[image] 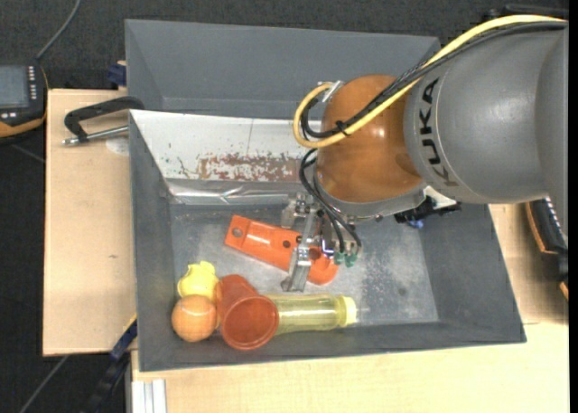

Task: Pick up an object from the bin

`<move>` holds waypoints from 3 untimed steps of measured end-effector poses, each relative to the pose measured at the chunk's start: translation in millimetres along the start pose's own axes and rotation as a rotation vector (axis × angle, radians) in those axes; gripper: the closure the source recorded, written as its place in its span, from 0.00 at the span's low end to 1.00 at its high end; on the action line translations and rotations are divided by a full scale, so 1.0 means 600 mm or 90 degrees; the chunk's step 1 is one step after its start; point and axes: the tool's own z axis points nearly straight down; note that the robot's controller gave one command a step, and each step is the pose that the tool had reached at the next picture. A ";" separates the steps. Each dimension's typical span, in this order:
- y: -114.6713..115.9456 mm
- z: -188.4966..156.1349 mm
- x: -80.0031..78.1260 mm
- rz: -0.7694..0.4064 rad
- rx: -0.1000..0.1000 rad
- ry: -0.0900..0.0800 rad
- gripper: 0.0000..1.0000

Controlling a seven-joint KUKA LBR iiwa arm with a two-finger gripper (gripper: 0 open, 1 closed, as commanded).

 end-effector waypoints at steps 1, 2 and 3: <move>-0.005 0.146 -0.056 0.160 -0.002 -0.002 0.00; -0.006 0.190 -0.069 0.166 -0.002 -0.002 0.00; -0.004 0.145 -0.058 0.160 -0.003 -0.004 0.00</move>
Offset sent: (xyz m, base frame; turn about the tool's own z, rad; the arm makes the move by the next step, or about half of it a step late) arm 0.0275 -0.0127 -0.0914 0.2952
